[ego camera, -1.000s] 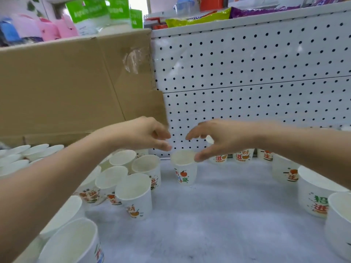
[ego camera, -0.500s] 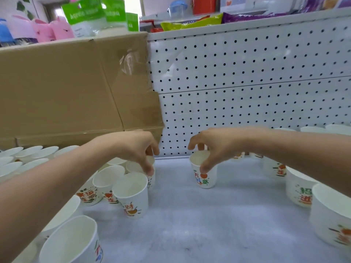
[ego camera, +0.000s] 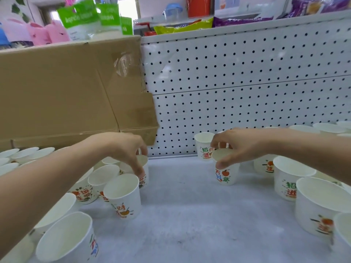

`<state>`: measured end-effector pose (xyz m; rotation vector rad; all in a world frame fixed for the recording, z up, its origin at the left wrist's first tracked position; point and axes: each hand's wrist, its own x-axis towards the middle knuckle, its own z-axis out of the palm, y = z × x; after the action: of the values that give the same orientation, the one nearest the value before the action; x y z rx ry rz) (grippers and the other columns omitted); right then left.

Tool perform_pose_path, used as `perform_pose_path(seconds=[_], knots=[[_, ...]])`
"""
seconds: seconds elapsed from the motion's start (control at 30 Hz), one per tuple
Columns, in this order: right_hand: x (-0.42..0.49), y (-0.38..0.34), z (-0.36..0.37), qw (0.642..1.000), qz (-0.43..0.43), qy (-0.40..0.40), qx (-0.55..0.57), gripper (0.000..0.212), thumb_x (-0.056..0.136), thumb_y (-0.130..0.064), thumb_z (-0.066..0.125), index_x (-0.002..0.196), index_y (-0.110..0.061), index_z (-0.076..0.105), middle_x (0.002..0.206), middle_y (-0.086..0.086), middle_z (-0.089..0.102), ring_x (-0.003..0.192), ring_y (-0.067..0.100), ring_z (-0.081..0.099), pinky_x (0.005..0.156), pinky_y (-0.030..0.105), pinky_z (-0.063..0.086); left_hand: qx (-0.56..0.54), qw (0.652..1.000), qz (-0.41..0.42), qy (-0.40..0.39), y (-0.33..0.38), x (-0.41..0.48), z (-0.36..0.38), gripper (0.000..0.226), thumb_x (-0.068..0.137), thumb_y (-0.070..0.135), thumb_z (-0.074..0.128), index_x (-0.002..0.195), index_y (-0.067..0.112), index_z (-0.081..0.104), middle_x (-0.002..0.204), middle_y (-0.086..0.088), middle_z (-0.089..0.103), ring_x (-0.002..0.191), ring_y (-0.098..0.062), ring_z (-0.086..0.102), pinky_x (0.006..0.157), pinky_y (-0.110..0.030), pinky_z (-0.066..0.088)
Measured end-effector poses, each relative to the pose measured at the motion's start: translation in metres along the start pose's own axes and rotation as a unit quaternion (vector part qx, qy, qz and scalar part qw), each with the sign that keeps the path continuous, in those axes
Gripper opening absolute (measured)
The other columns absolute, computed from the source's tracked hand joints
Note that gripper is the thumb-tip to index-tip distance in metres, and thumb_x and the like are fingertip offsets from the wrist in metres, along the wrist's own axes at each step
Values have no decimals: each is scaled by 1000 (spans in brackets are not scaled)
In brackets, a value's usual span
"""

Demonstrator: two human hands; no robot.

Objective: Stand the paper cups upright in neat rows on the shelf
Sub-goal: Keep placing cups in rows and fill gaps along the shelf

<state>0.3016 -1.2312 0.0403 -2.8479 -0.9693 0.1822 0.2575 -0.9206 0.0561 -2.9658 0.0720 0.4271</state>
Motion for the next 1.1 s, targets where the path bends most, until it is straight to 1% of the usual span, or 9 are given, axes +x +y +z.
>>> perform_pose_path(seconds=[0.23, 0.33, 0.43, 0.57, 0.63, 0.77, 0.87, 0.93, 1.1], knots=[[-12, 14, -5, 1000, 17, -2, 11, 55, 69, -53, 74, 116, -37, 49, 102, -17, 55, 90, 4, 56, 74, 26, 51, -87, 988, 55, 111, 40, 16, -6, 67, 55, 68, 77, 110, 32, 62, 92, 19, 63, 79, -1, 60, 63, -23, 48], [-14, 20, -4, 1000, 19, 18, -7, 49, 69, -54, 72, 110, -33, 53, 98, -19, 54, 86, -1, 53, 72, 26, 49, -123, 981, 95, 119, 84, 27, -5, 62, 60, 65, 76, 109, 28, 64, 98, 12, 67, 82, -5, 62, 71, -29, 54], [-15, 24, -2, 999, 24, 33, -27, 42, 70, -55, 71, 102, -35, 55, 95, -22, 47, 85, -2, 49, 65, 21, 41, -134, 975, 89, 150, 115, 34, -4, 62, 62, 65, 75, 100, 17, 66, 84, 6, 66, 76, -11, 60, 65, -28, 49], [-17, 28, -2, 999, 25, 39, -29, 23, 72, -52, 72, 83, -35, 61, 102, -16, 54, 93, 6, 53, 78, 32, 49, -190, 970, 93, 118, 116, 35, -8, 57, 61, 61, 80, 87, 16, 56, 89, -5, 68, 72, -22, 67, 66, -28, 45], [-18, 29, -2, 998, 24, 46, -34, 15, 75, -46, 72, 77, -33, 64, 103, -14, 59, 94, 7, 54, 81, 36, 51, -207, 967, 100, 108, 112, 34, -8, 52, 64, 56, 81, 89, 18, 58, 90, 0, 67, 72, -17, 70, 69, -29, 51], [-18, 31, -1, 997, 29, 60, -49, 9, 77, -40, 71, 73, -35, 65, 102, -11, 63, 93, 10, 58, 80, 40, 52, -220, 964, 100, 114, 117, 37, -4, 48, 64, 54, 81, 86, 19, 58, 102, -11, 70, 69, -12, 70, 81, -40, 55], [-17, 32, 0, 996, 21, 62, -63, 15, 78, -38, 71, 67, -37, 61, 97, -11, 63, 86, 7, 56, 77, 39, 52, -208, 965, 90, 130, 124, 41, -2, 48, 64, 57, 79, 81, 19, 55, 96, -10, 71, 65, -11, 69, 68, -33, 56], [-17, 33, 0, 995, 17, 63, -71, 16, 79, -39, 70, 67, -38, 59, 95, -12, 62, 83, 6, 54, 75, 38, 52, -206, 965, 78, 140, 128, 43, -3, 54, 65, 59, 77, 82, 8, 66, 85, -8, 72, 59, -13, 64, 54, -25, 47], [-17, 35, 2, 994, 4, 76, -84, 8, 80, -40, 69, 78, -37, 62, 97, -12, 62, 86, 7, 54, 73, 33, 50, -208, 963, 59, 163, 137, 43, -1, 57, 66, 61, 76, 89, 8, 70, 74, -1, 64, 66, -15, 53, 60, -30, 41]])
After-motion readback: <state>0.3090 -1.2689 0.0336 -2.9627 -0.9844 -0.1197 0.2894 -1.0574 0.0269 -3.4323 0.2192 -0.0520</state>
